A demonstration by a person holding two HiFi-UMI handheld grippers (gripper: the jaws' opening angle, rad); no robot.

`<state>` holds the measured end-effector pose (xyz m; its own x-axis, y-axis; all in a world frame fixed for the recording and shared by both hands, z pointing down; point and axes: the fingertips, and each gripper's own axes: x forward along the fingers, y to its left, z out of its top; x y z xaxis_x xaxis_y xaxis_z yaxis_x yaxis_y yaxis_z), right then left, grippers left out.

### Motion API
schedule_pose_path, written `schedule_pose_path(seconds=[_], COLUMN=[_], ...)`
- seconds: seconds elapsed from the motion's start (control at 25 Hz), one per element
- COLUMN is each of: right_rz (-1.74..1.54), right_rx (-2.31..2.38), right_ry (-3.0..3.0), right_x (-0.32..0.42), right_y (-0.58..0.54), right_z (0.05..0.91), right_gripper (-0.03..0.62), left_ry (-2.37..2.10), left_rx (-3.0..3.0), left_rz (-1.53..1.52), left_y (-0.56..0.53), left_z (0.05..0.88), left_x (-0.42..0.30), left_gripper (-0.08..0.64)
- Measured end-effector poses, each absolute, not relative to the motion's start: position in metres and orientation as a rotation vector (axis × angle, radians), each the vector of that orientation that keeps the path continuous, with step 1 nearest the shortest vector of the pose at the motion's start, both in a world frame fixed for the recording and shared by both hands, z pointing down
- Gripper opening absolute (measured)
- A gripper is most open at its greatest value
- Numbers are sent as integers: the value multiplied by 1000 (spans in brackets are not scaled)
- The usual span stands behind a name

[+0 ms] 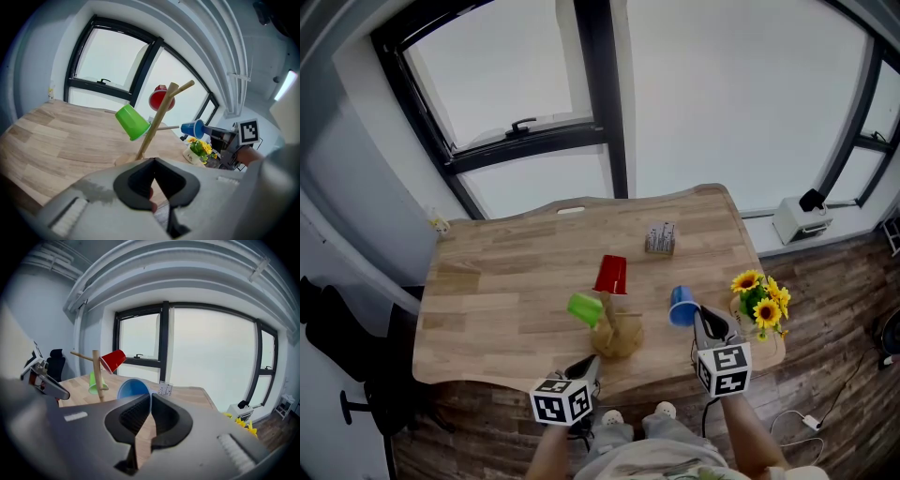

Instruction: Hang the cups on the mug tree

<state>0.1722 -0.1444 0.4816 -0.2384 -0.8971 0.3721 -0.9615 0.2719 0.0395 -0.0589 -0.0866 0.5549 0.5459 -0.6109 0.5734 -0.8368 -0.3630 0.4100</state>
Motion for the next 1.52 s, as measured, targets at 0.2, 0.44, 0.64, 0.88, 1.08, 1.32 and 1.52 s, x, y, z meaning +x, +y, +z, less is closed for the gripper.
schedule_pose_path(seconds=[0.2, 0.44, 0.64, 0.88, 1.08, 1.32, 1.52], right_rz=[278, 261, 238, 175, 4, -218, -251], right_rx=[1671, 1654, 1657, 1647, 1669, 1677, 1674], right_ry=[-2230, -2215, -2193, -2172, -2103, -1985, -1954], right_x=[159, 140, 123, 104, 91, 73, 57], right_y=[-151, -164, -175, -174, -160, -146, -138], right_z=[486, 490, 493, 495, 494, 490, 498], right_gripper=[14, 14, 14, 14, 18, 26, 35], left_ry=[-1182, -1212, -1229, -1223, -1186, -1141, -1120], left_rx=[2093, 2079, 2066, 2068, 2093, 2125, 2138], left_rz=[420, 403, 389, 383, 388, 404, 417], left_y=[-86, -89, -96, -106, -110, -109, -105], left_z=[553, 550, 551, 552, 554, 557, 562], left_x=[-68, -88, -107, -124, -127, -132, -142], left_gripper=[5, 5, 5, 5, 5, 5, 5])
